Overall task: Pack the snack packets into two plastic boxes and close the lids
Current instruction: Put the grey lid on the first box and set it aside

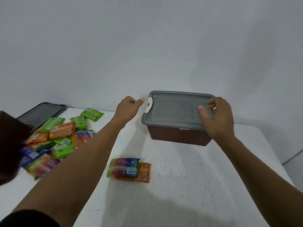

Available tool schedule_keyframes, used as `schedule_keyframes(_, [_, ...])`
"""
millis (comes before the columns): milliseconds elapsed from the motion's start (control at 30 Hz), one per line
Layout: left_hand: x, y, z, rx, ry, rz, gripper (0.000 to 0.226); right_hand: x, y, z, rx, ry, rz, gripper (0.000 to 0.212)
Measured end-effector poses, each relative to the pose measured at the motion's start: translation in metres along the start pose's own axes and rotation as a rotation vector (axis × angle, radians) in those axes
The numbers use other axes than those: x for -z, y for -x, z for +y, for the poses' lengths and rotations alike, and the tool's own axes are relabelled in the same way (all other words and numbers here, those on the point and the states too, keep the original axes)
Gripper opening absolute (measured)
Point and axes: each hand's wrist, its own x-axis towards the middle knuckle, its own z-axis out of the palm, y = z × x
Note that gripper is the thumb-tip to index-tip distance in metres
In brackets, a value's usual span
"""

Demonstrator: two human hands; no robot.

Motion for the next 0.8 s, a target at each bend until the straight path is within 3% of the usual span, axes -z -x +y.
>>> schedule_keyframes(133, [0.039, 0.024, -0.019, -0.112, 0.021, -0.102, 0.041, -0.025, 0.042, -0.056, 0.105, -0.126, -0.283, 0.019])
schedule_keyframes(233, [0.077, 0.040, -0.030, -0.179, 0.117, -0.139, 0.024, -0.046, 0.055, -0.097, 0.035, -0.290, -0.419, 0.016])
schedule_keyframes(367, [0.138, 0.057, -0.052, -0.244, 0.137, -0.146, 0.012, -0.087, 0.063, -0.153, -0.038, -0.481, -0.466, 0.005])
schedule_keyframes(800, [0.340, 0.078, -0.152, -0.324, 0.033, 0.034, 0.011, -0.232, 0.117, -0.341, 0.118, -0.605, -0.639, 0.004])
